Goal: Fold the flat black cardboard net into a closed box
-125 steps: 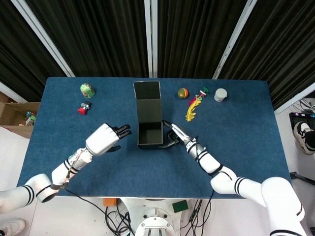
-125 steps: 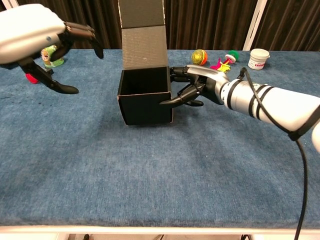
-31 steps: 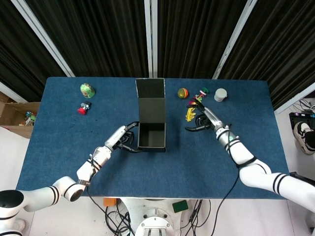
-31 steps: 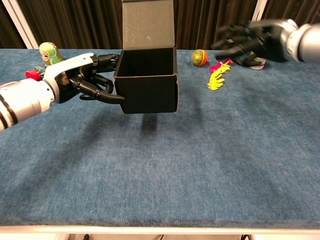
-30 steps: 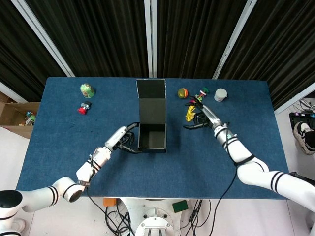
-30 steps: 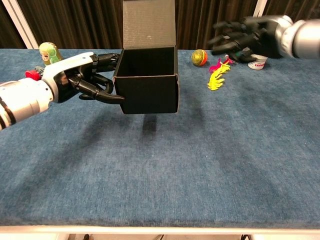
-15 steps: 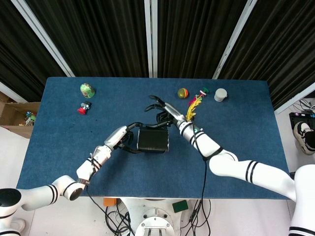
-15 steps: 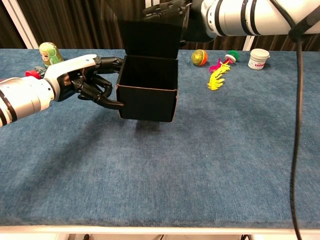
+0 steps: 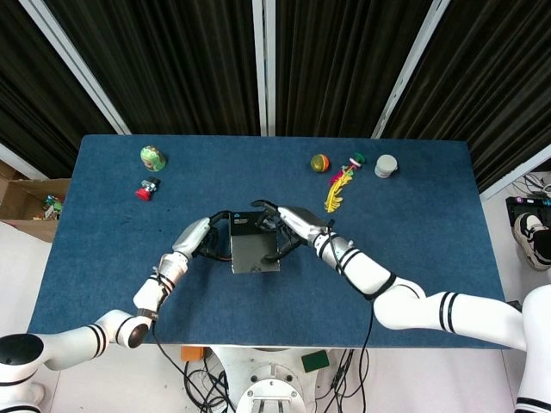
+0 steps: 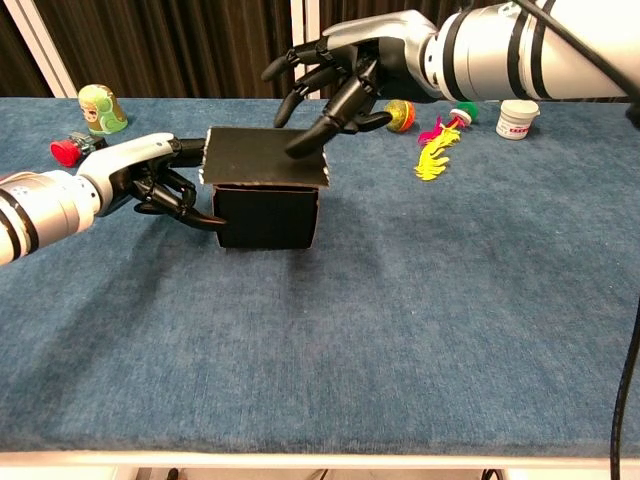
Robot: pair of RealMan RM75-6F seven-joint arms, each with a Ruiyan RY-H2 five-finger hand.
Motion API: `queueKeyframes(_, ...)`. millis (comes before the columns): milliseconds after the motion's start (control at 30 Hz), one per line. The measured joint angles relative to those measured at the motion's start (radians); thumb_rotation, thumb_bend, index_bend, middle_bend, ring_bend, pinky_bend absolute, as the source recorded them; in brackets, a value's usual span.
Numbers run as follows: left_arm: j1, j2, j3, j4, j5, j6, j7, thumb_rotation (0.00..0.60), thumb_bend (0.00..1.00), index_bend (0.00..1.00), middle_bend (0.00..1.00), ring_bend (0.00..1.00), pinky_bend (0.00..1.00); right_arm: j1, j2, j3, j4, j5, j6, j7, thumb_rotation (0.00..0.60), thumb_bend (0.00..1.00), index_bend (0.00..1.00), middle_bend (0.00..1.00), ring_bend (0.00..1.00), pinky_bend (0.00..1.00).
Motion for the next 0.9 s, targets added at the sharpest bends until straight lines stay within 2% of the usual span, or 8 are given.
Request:
queueKeyframes(100,0.004,0.002,-0.007,-0.015,-0.028,-0.013,0.045,0.600,0.01,0.33,0.38,0.73,0.99,0.019,-0.010,-0.038,-0.007,0.043,0.072,-0.134,0.600,0.00,0.19,0.32,0.77,1.00)
queueKeyframes(200,0.009,0.004,-0.011,-0.031,-0.048,-0.015,0.096,0.600,0.00,0.28,0.34,0.73,0.99,0.043,-0.027,-0.062,-0.013,0.117,0.123,-0.244,0.600,0.00,0.20,0.32,0.77,1.00)
queueKeyframes(367,0.020,0.010,-0.018,-0.066,-0.084,-0.013,0.177,0.590,0.00,0.25,0.33,0.73,0.99,0.075,-0.041,-0.058,-0.027,0.229,0.135,-0.274,0.600,0.00,0.21,0.32,0.77,1.00)
queueKeyframes(600,0.026,0.014,-0.038,-0.118,-0.160,-0.011,0.289,0.460,0.00,0.23,0.33,0.73,0.99,0.109,-0.091,-0.059,-0.027,0.252,0.200,-0.368,0.600,0.00,0.23,0.34,0.77,1.00)
queueKeyframes(667,0.026,0.016,-0.042,-0.131,-0.178,-0.010,0.320,0.425,0.00,0.17,0.30,0.73,0.99,0.119,-0.106,-0.064,-0.026,0.255,0.227,-0.409,0.600,0.00,0.24,0.34,0.77,1.00)
queueKeyframes(767,0.025,0.029,-0.046,-0.160,-0.206,-0.015,0.371,0.342,0.00,0.06,0.25,0.73,0.99,0.133,-0.139,-0.075,-0.024,0.260,0.292,-0.489,0.600,0.00,0.25,0.35,0.77,1.00)
queueKeyframes(900,0.024,0.063,-0.042,-0.207,-0.230,-0.021,0.440,0.303,0.00,0.03,0.22,0.72,0.99,0.145,-0.194,-0.086,-0.017,0.265,0.380,-0.591,0.600,0.00,0.27,0.36,0.77,1.00)
